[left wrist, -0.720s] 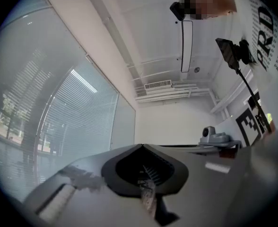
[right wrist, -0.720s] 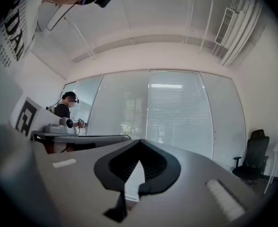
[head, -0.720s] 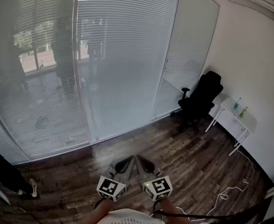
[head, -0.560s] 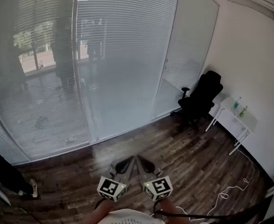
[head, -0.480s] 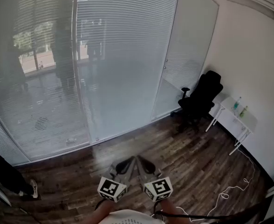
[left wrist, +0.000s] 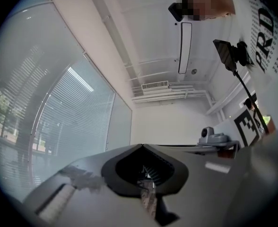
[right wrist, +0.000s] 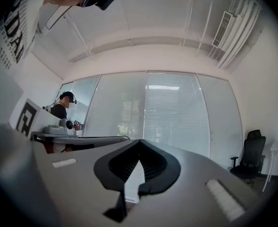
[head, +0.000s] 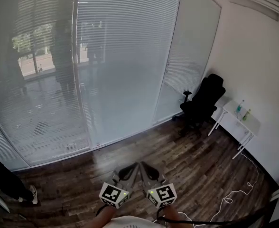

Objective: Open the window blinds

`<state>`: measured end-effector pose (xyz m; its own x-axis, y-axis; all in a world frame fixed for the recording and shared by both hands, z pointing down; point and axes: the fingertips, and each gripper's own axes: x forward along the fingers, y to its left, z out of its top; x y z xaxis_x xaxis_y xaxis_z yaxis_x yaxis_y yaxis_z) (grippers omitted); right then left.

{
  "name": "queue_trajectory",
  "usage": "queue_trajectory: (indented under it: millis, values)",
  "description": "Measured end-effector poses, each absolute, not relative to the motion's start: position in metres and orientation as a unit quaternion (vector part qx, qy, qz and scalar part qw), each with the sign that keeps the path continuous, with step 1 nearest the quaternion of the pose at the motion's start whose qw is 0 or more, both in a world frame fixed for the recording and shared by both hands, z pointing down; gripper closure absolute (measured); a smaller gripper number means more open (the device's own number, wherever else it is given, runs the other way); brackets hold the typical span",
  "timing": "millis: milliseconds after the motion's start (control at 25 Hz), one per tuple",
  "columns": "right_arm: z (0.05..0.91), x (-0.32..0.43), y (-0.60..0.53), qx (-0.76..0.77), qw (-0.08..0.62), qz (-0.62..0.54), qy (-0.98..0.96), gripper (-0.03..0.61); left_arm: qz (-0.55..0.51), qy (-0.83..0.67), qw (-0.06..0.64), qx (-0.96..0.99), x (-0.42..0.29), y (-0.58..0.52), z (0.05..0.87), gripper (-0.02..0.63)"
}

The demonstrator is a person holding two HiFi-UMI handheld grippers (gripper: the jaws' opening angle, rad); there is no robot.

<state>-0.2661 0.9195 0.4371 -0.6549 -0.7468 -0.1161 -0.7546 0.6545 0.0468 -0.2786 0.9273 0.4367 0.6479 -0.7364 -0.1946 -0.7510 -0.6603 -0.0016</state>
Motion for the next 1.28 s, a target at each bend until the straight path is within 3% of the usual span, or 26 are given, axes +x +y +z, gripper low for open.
queue_trajectory:
  millis: [1280]
  values:
    - [0.464, -0.267, 0.892, -0.416, 0.024, 0.040, 0.908, 0.571, 0.072, 0.416, 0.013, -0.907, -0.279, 0.900, 0.465, 0.622]
